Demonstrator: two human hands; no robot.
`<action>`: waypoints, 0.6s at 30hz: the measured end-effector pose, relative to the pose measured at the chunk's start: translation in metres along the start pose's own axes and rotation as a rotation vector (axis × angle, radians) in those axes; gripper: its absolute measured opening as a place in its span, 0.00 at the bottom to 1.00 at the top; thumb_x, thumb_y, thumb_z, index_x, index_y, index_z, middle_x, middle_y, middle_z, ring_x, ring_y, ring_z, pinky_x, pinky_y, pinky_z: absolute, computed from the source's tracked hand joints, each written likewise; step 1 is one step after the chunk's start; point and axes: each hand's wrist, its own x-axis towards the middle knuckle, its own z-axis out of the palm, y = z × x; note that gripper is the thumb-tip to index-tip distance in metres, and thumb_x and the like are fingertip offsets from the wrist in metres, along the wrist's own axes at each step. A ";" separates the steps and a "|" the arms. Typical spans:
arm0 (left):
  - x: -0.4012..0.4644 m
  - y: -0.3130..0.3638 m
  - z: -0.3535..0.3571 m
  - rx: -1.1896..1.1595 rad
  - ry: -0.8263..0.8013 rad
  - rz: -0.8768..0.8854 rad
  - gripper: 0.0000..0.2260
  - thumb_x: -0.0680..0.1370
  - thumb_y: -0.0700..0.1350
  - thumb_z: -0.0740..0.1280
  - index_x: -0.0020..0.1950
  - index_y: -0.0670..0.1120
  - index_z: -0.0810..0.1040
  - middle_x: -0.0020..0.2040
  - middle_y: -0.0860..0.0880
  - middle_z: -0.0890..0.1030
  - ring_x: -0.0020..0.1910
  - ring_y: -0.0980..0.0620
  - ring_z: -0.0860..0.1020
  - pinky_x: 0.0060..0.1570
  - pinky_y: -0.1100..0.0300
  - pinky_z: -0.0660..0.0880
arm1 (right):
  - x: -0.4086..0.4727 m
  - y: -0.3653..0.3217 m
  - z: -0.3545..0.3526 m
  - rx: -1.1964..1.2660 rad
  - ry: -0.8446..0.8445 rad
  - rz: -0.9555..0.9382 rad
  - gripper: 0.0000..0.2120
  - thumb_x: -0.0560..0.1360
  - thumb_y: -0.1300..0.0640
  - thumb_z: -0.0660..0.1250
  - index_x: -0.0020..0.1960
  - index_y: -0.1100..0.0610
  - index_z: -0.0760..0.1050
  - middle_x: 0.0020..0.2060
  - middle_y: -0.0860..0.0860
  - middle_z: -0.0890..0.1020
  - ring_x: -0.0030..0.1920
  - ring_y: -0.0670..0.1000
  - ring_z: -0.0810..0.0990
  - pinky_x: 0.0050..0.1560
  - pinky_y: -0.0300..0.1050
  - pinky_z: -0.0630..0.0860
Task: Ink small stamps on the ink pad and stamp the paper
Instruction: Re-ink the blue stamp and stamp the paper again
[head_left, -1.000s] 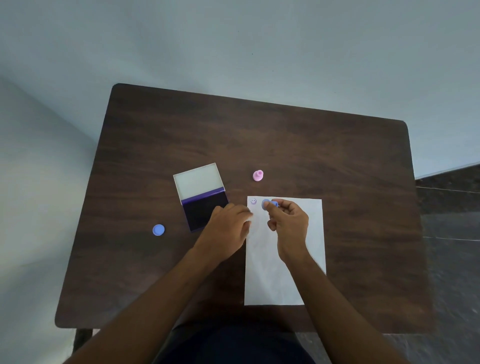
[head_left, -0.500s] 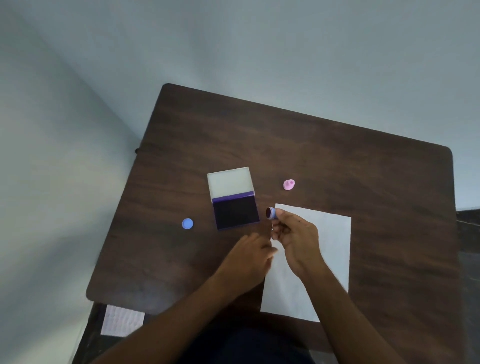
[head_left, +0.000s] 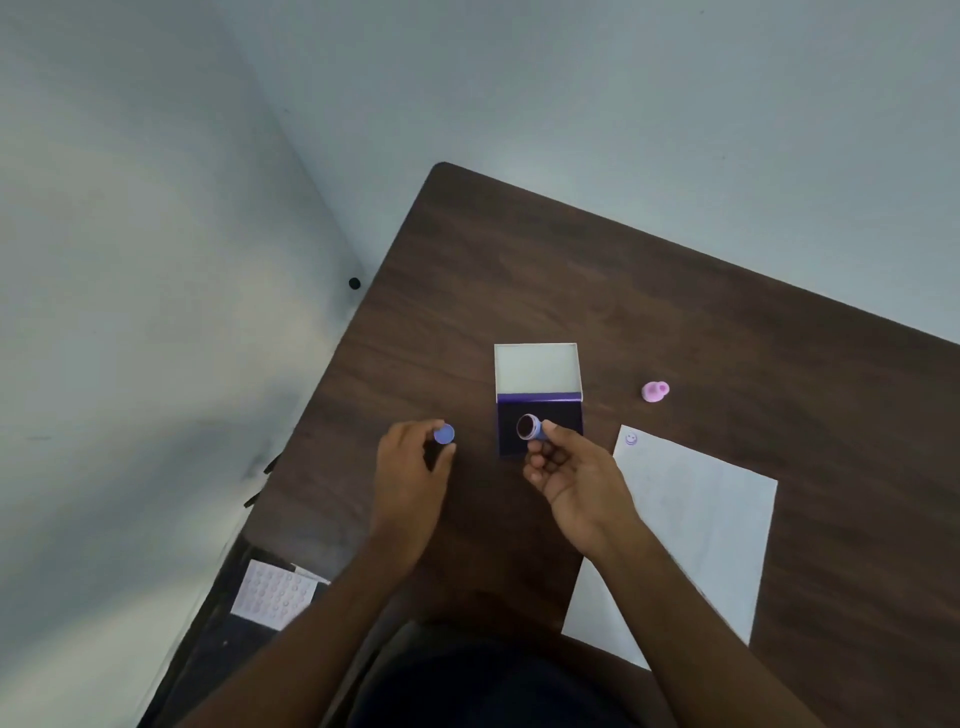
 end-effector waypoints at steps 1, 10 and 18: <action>0.004 -0.005 0.001 0.003 -0.020 -0.040 0.15 0.76 0.46 0.70 0.62 0.48 0.77 0.57 0.51 0.76 0.56 0.53 0.74 0.59 0.55 0.75 | 0.001 0.001 0.002 0.006 -0.004 0.010 0.10 0.72 0.60 0.70 0.52 0.62 0.78 0.37 0.57 0.81 0.36 0.51 0.79 0.44 0.46 0.77; 0.022 -0.016 0.014 0.105 -0.097 -0.045 0.18 0.73 0.46 0.73 0.63 0.49 0.77 0.58 0.49 0.73 0.58 0.51 0.71 0.58 0.62 0.70 | 0.005 0.009 0.010 -0.001 -0.012 0.059 0.08 0.73 0.60 0.70 0.50 0.64 0.80 0.36 0.57 0.81 0.34 0.51 0.78 0.38 0.45 0.77; 0.023 0.000 0.004 -0.130 -0.005 -0.182 0.13 0.73 0.48 0.74 0.57 0.50 0.80 0.49 0.57 0.80 0.44 0.62 0.77 0.45 0.76 0.71 | 0.006 0.010 0.015 0.029 0.010 0.057 0.14 0.72 0.61 0.71 0.55 0.65 0.79 0.38 0.58 0.81 0.35 0.51 0.80 0.37 0.45 0.78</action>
